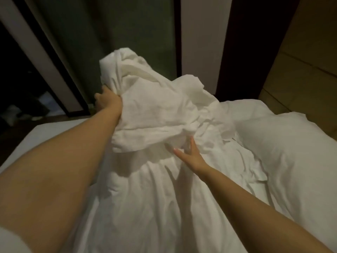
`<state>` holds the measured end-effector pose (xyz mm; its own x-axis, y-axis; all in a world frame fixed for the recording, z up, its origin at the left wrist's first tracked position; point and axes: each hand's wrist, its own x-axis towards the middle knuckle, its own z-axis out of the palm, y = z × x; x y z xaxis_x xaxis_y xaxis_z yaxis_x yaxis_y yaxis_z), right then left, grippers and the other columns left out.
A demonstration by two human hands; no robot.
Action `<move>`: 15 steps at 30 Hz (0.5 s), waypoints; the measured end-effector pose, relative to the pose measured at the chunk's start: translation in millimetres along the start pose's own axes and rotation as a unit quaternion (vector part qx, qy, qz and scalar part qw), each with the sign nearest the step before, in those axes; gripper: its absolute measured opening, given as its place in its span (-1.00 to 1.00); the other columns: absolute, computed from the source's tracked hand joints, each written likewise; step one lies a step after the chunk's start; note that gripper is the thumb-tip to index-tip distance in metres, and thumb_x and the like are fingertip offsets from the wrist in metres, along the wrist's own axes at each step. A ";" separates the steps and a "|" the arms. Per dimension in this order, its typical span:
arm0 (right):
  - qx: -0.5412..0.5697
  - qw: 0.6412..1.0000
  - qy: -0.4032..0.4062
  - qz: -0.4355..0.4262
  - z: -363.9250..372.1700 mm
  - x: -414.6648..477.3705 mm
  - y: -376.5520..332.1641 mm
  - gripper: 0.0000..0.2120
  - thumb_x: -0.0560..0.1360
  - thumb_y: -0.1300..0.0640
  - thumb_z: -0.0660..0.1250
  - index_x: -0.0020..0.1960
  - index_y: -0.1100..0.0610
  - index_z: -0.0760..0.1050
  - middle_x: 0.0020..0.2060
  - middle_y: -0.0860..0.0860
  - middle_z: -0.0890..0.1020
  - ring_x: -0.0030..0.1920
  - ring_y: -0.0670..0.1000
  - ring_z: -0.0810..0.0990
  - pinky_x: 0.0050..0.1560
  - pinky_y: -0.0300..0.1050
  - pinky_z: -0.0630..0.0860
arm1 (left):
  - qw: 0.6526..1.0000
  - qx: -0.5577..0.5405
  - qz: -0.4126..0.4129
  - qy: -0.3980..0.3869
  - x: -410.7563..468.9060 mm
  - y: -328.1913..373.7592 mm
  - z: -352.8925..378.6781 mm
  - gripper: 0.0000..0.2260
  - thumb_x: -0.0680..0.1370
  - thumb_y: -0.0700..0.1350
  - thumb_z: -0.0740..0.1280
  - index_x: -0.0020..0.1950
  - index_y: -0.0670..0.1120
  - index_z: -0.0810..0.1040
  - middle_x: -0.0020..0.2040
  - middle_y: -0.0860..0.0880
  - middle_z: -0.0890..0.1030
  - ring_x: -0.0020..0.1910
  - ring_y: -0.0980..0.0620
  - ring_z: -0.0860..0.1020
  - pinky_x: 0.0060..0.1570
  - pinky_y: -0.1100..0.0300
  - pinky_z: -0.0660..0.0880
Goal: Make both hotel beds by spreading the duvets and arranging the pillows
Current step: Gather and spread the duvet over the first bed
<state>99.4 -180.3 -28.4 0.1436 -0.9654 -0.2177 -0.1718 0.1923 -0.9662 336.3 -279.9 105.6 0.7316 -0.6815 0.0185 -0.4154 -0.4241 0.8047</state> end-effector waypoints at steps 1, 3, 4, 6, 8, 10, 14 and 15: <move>0.033 0.999 -0.010 -0.017 13.4 5.5 -12.0 -0.13 0.47 -0.03 0.42 0.56 0.04 -0.07 0.42 -0.09 0.24 0.40 -0.08 0.25 0.31 -0.24 0.25 | 0.998 0.055 0.017 -0.012 -6.2 -1.6 -1.0 -0.57 0.63 0.00 0.10 0.49 -0.05 0.19 0.45 -0.18 0.22 0.35 -0.23 0.30 0.33 -0.04 0.25; 0.055 0.996 -0.015 -0.067 37.8 11.2 -34.2 -0.38 0.51 0.11 0.39 0.48 0.06 0.19 0.27 -0.05 0.41 0.31 -0.03 0.41 0.16 -0.31 0.35 | 0.988 0.130 0.066 -0.054 -33.4 -7.0 9.9 -0.43 0.61 0.03 0.15 0.55 0.03 -0.03 0.53 -0.16 0.04 0.44 -0.26 0.16 0.40 -0.15 0.16; 0.053 0.995 -0.006 -0.088 47.1 11.3 -41.2 -0.52 0.52 0.18 0.37 0.39 0.09 0.31 0.19 -0.04 0.47 0.29 0.02 0.46 0.10 -0.34 0.38 | 0.984 0.141 0.079 -0.077 -49.9 -12.5 20.8 -0.41 0.62 0.07 0.13 0.56 0.05 -0.10 0.55 -0.14 -0.01 0.47 -0.24 0.11 0.42 -0.16 0.12; 0.040 0.993 0.028 -0.105 55.2 13.0 -35.9 -0.59 0.52 0.20 0.36 0.35 0.13 0.40 0.16 -0.01 0.53 0.27 0.07 0.50 0.09 -0.36 0.43 | 0.972 0.161 0.123 -0.117 -83.0 -30.0 45.4 -0.46 0.63 0.12 0.06 0.55 0.09 -0.08 0.55 -0.13 0.02 0.47 -0.22 0.13 0.42 -0.15 0.12; -0.021 0.994 0.077 -0.075 47.1 9.1 -11.8 -0.43 0.52 0.08 0.35 0.47 0.08 0.26 0.32 0.02 0.48 0.30 0.07 0.46 0.25 -0.18 0.41 | 0.954 0.189 0.162 -0.166 -114.9 -58.0 65.9 -0.49 0.62 0.14 0.05 0.54 0.10 0.00 0.51 -0.15 0.12 0.44 -0.21 0.20 0.38 -0.12 0.17; -0.148 0.980 0.134 0.017 24.9 0.9 28.7 -0.33 0.52 0.01 0.31 0.54 0.00 0.09 0.44 0.05 0.33 0.38 0.13 0.37 0.34 0.00 0.34 | 0.920 0.256 0.212 -0.209 -146.8 -92.3 81.5 -0.44 0.59 0.17 0.11 0.54 0.07 0.02 0.51 -0.15 0.12 0.46 -0.16 0.16 0.39 -0.11 0.13; -0.258 0.918 0.168 0.251 -40.2 -42.9 120.2 -0.18 0.51 -0.17 0.30 0.56 -0.04 -0.13 0.53 0.07 0.05 0.46 0.22 0.18 0.38 0.17 0.20 | 0.825 0.408 0.281 -0.271 -200.1 -152.6 104.3 -0.31 0.54 0.29 0.13 0.55 0.10 -0.10 0.56 -0.11 -0.08 0.53 -0.10 -0.10 0.43 -0.18 -0.09; -0.259 0.906 0.167 0.290 -56.4 -57.9 139.1 -0.12 0.48 -0.21 0.31 0.56 -0.03 -0.17 0.54 0.08 0.00 0.48 0.23 0.13 0.40 0.20 0.16 | 0.806 0.432 0.290 -0.282 -211.2 -161.9 108.9 -0.28 0.53 0.30 0.12 0.55 0.08 -0.14 0.56 -0.11 -0.12 0.53 -0.11 -0.15 0.43 -0.19 -0.13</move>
<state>12.2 -107.6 -142.4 -0.4059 -0.7445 -0.5301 -0.5709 0.6595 -0.4891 190.2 -132.2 -93.2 0.0183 -0.9739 -0.2261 -0.9988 -0.0282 0.0407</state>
